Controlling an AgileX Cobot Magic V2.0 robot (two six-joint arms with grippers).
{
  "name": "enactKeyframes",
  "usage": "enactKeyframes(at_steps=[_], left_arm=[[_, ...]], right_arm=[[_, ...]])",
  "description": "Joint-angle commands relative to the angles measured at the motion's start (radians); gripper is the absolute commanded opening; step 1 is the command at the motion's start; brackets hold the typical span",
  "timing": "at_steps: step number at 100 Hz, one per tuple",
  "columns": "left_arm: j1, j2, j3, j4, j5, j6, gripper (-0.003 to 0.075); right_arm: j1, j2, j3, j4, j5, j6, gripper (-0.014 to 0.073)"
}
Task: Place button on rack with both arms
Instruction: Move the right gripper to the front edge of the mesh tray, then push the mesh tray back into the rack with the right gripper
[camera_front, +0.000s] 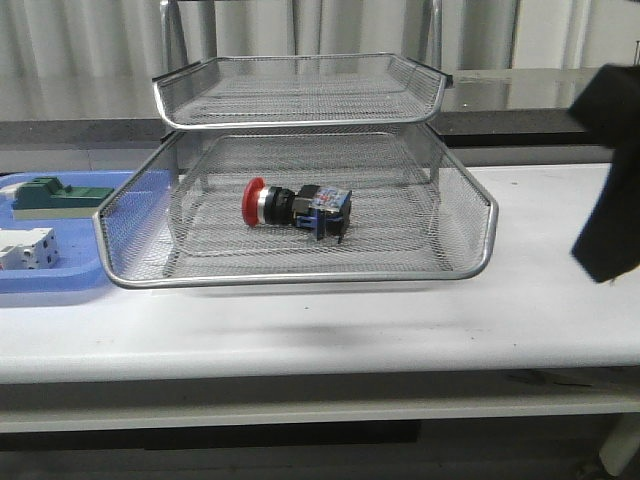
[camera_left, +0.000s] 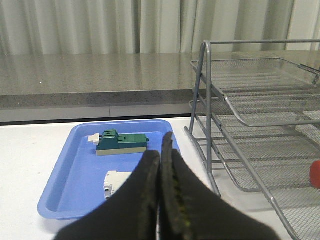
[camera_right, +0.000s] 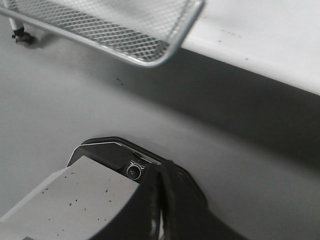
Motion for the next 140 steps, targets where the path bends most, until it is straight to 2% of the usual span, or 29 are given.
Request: enactKeyframes(at_steps=[1,30,56,73,102,140], left_arm=[[0.002,0.007,-0.027,-0.017,-0.073,-0.01,-0.002],[0.002,0.007,-0.027,-0.017,-0.073,-0.01,-0.002],[0.002,0.007,-0.027,-0.017,-0.073,-0.01,-0.002],[0.002,0.007,-0.027,-0.017,-0.073,-0.01,-0.002],[0.002,0.007,-0.027,-0.017,-0.073,-0.01,-0.002],[0.002,0.007,-0.027,-0.017,-0.073,-0.01,-0.002]], right_arm=[[0.05,0.042,-0.047,0.02,-0.066,-0.014,-0.0065],[0.214,0.225,-0.123,0.021,-0.17,-0.014,-0.0065],[0.285,0.384,-0.216,0.015,-0.19,-0.049,-0.0065],[0.285,0.457,-0.274,-0.006,-0.193,-0.077,-0.0065],[0.274,0.526,-0.365,-0.177,-0.195,-0.077,-0.0065],[0.15,0.62,-0.529,-0.296,-0.202,-0.077,-0.0065]])
